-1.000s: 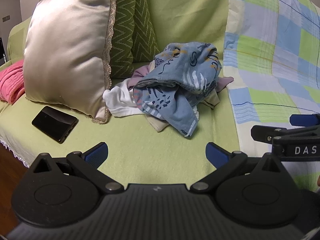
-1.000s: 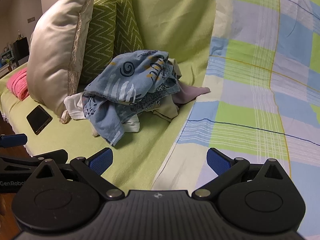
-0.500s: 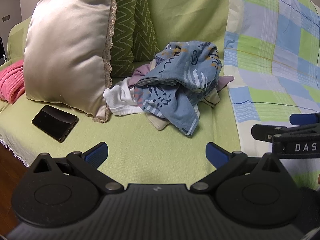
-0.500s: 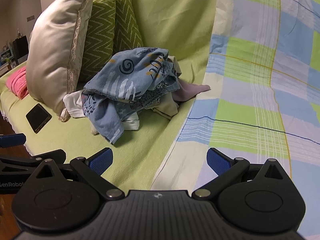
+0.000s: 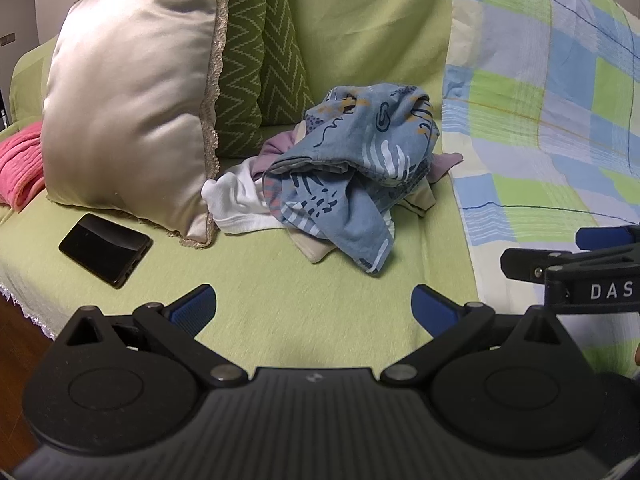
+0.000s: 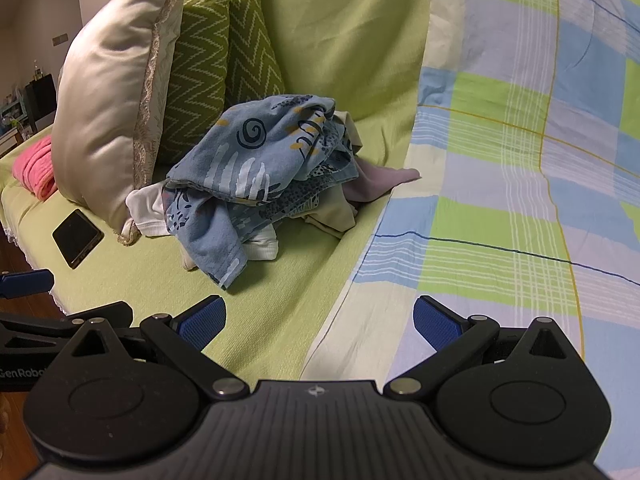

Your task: Fold clothes

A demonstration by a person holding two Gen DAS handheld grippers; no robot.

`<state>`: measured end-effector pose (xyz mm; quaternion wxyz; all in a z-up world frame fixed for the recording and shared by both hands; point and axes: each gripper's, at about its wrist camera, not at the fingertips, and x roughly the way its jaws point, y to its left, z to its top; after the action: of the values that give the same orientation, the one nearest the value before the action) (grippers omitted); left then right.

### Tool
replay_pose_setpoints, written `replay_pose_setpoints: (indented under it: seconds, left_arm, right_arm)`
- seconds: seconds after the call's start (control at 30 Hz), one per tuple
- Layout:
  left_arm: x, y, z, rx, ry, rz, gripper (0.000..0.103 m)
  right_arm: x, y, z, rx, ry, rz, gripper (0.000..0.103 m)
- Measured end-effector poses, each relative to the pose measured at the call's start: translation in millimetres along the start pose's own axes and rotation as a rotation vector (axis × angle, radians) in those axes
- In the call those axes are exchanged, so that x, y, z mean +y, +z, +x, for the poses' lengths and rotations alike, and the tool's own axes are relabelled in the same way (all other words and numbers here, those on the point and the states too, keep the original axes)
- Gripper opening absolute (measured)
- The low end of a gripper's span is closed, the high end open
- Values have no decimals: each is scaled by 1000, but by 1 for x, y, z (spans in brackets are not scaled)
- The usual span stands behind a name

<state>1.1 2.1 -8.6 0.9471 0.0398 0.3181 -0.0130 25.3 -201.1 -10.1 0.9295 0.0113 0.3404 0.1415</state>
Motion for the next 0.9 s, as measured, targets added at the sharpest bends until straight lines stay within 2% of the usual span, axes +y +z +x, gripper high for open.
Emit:
replay_pose_setpoints:
  seconds: [0.07, 0.2, 0.3, 0.47, 0.57, 0.63, 0.8, 0.87, 0.9]
  left_arm:
    - [0, 2, 3, -8, -9, 21, 102]
    - [-4, 5, 12, -61, -8, 175, 102]
    - [-8, 9, 22, -121, 18, 313, 100]
    - [-12, 19, 42, -237, 5, 485, 99]
    - [-15, 26, 61, -273, 2, 584, 98]
    - [-16, 33, 75, -269, -24, 637, 84]
    - [-16, 44, 102, -273, -44, 701, 70]
    - [-15, 49, 108, -280, -49, 723, 58]
    - [-13, 53, 112, -273, -63, 727, 40]
  right_arm:
    - [-1, 0, 0, -1, 5, 5, 103]
    - [-2, 3, -2, -6, 16, 3, 103]
    - [1, 8, -2, -31, 12, -75, 103]
    - [-2, 25, 10, -62, 16, -185, 103]
    - [-4, 35, 23, -69, 7, -261, 103]
    - [-2, 40, 34, -71, 14, -318, 103]
    - [1, 42, 63, -58, 50, -428, 101]
    - [3, 40, 75, -58, 70, -458, 101]
    - [4, 39, 80, -60, 78, -474, 101]
